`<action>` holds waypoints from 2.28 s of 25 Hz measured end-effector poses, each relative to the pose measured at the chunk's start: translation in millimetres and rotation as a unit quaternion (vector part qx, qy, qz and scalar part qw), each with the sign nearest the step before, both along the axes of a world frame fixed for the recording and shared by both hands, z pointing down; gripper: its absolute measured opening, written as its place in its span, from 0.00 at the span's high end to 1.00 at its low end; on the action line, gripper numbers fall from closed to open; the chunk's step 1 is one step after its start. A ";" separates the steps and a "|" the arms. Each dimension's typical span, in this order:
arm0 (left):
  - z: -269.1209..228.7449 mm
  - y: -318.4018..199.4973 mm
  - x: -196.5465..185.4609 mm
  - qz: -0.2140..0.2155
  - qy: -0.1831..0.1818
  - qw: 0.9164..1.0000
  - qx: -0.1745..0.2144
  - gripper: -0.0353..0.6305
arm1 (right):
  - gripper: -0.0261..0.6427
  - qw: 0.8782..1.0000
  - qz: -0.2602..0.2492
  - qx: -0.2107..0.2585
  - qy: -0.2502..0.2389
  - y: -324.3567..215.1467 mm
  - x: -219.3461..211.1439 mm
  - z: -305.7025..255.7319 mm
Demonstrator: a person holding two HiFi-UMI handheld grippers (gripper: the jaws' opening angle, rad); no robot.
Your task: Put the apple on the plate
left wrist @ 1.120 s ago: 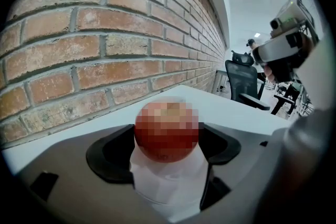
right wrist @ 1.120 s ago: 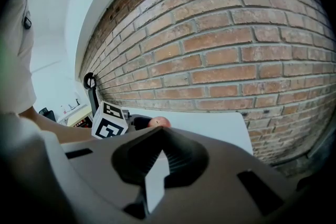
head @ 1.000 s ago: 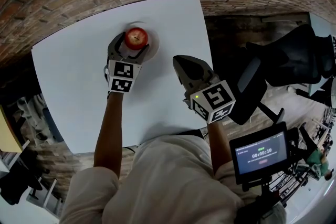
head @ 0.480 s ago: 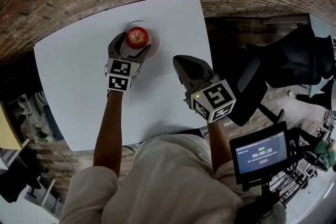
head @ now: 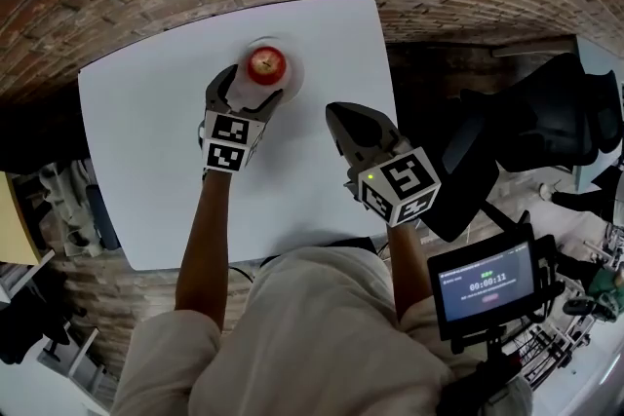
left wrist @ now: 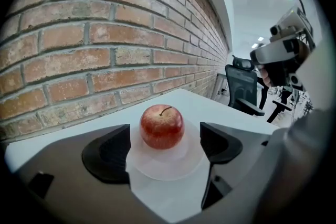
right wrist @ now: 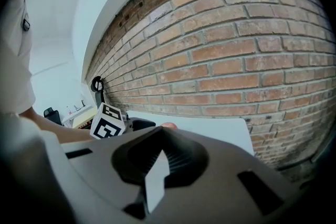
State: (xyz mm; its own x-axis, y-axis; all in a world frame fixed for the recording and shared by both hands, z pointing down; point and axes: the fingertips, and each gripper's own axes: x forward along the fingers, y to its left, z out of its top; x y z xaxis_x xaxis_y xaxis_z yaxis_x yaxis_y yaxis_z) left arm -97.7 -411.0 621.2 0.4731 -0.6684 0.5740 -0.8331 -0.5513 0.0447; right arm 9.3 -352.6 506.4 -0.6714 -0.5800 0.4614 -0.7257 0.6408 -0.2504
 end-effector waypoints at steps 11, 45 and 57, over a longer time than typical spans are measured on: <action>-61.1 29.4 -21.1 -0.041 0.018 0.997 0.058 0.34 | 0.96 0.999 -0.011 0.044 -0.005 16.8 -4.6 -39.7; -275.8 186.2 -24.5 -0.048 0.010 0.965 0.257 0.76 | 0.96 0.979 -0.032 0.202 -0.018 129.3 -15.2 -202.6; -321.1 232.8 -17.1 -0.056 0.027 0.951 0.304 0.87 | 0.96 0.969 -0.029 0.244 -0.024 167.2 -5.7 -239.5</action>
State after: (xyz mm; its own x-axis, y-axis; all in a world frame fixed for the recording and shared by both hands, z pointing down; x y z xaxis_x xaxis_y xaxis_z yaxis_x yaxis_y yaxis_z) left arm -114.8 -178.2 300.1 0.3969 -0.9169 0.0428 -0.8937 -0.3967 -0.2098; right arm 3.6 -185.4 266.9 -0.7236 -0.6816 0.1089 -0.6797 0.7311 0.0597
